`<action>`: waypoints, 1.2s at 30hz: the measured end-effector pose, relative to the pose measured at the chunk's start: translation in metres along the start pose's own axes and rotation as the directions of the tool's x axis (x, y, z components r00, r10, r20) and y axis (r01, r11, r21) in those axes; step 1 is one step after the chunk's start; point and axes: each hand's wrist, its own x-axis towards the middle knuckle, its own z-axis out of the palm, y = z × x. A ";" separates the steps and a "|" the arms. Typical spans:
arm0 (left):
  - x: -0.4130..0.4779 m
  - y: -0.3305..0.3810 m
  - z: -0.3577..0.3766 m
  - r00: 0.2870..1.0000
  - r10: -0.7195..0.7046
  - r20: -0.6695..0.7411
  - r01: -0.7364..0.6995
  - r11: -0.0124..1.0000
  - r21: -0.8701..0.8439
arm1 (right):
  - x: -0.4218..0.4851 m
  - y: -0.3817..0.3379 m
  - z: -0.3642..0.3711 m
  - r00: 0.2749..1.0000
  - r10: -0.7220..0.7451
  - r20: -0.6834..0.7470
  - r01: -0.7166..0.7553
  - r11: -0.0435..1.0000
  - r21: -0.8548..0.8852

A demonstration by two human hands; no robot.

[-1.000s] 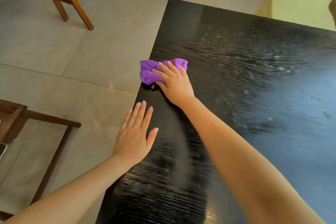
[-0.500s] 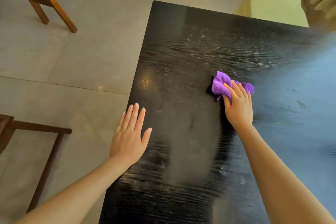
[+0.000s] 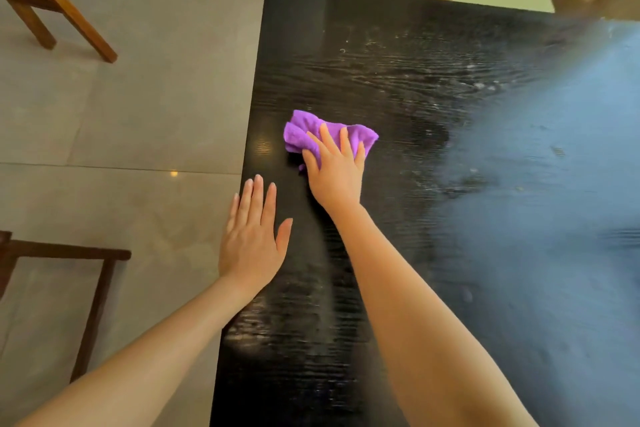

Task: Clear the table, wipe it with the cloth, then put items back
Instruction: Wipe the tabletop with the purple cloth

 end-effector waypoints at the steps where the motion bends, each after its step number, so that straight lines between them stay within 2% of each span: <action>1: 0.001 -0.001 0.000 1.000 0.005 -0.001 -0.005 1.000 -0.025 | -0.006 0.000 0.001 0.997 -0.069 0.023 0.069 0.997 -0.028; 5: -0.009 -0.003 -0.005 0.999 0.014 0.029 -0.011 0.995 -0.102 | -0.021 0.023 -0.004 0.962 -0.256 0.092 0.264 0.961 -0.083; 9: -0.061 -0.004 -0.001 0.995 0.090 0.049 -0.088 0.995 -0.039 | -0.037 0.072 -0.024 0.957 -0.287 0.033 0.288 0.953 -0.097; 15: -0.128 0.008 -0.003 0.994 0.087 0.073 -0.085 0.996 -0.020 | -0.067 0.184 -0.070 0.998 0.016 -0.065 -0.025 0.991 -0.132; 19: -0.150 0.011 0.003 0.994 0.093 0.056 -0.092 0.996 -0.015 | -0.100 0.218 -0.082 0.968 0.204 -0.147 -0.218 0.972 -0.089; 22: -0.154 0.012 0.007 0.996 0.078 0.034 -0.078 0.997 -0.005 | -0.126 0.215 -0.078 0.939 0.303 -0.162 -0.312 0.949 -0.038; 25: -0.152 0.013 0.011 0.996 0.086 -0.008 -0.086 0.996 0.014 | -0.149 0.186 -0.067 0.964 0.224 -0.146 -0.233 0.971 -0.051; 29: -0.153 0.013 0.013 0.996 0.083 -0.019 -0.083 0.997 0.008 | -0.201 0.130 -0.041 0.999 0.024 -0.046 -0.028 0.996 -0.080; 36: -0.151 0.013 0.014 0.996 0.083 -0.016 -0.083 0.997 -0.008 | -0.292 0.061 -0.012 0.985 -0.124 0.117 0.137 0.985 -0.106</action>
